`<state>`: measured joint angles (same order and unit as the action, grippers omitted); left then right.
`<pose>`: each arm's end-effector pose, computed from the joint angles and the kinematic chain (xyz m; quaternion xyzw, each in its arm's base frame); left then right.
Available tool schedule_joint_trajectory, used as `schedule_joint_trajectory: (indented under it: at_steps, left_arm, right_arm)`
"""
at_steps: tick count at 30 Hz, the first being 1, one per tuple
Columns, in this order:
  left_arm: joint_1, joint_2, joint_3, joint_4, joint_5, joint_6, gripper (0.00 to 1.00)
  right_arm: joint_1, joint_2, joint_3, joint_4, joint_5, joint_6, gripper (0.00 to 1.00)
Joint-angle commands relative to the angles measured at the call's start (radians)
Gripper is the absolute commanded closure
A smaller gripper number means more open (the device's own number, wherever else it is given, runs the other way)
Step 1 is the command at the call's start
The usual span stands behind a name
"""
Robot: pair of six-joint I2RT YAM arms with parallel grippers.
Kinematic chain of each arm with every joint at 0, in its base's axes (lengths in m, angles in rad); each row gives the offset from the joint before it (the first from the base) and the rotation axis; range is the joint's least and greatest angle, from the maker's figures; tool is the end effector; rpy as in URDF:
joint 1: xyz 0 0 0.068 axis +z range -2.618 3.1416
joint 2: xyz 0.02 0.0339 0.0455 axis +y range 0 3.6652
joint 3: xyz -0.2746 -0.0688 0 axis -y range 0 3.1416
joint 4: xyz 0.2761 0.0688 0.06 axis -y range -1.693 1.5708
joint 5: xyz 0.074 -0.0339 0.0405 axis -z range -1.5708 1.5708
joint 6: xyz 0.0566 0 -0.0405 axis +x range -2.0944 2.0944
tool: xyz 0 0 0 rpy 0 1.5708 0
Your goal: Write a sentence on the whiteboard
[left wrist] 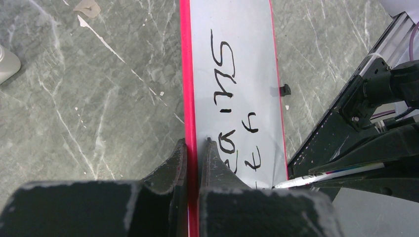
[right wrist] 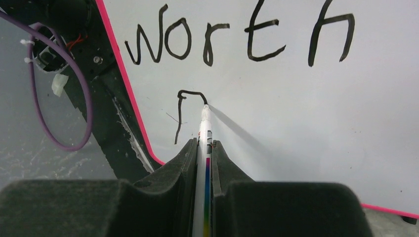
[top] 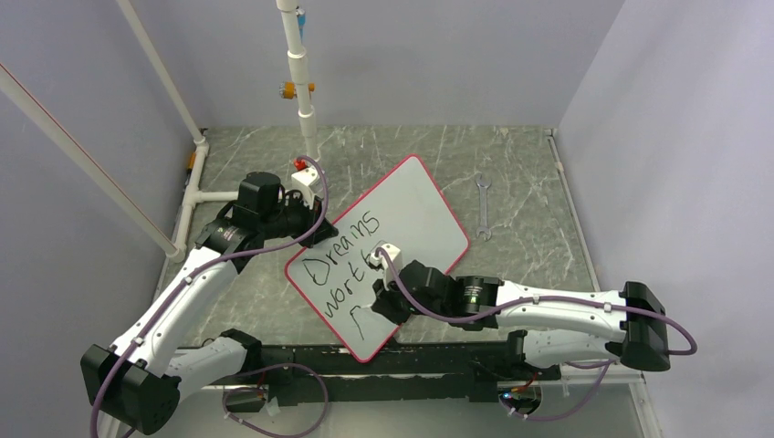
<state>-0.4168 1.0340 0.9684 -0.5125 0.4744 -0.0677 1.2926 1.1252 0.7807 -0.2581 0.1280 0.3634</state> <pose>0.2302 -0.1302 0.3233 0.2586 0.8223 -0.3116 0.3998 0.0863 0.2759 0.2508 -0.3692 0.8030 0.3038 0.3558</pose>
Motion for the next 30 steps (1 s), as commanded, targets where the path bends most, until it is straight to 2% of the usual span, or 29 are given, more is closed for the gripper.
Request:
schedule_joint_trajectory:
  at_steps: [1,13,30]
  left_arm:
    - [-0.008,0.005,-0.004,0.013,-0.056,0.092,1.00]
    - [-0.007,0.006,-0.004,0.014,-0.054,0.090,1.00]
    - [-0.008,0.001,-0.004,0.012,-0.055,0.092,1.00]
  right_arm:
    - [-0.005,-0.028,-0.028,-0.010,-0.009,0.003,1.00]
    - [-0.001,-0.008,-0.035,0.021,-0.096,-0.011,1.00]
    - [0.008,0.049,0.071,0.011,-0.055,-0.045,1.00]
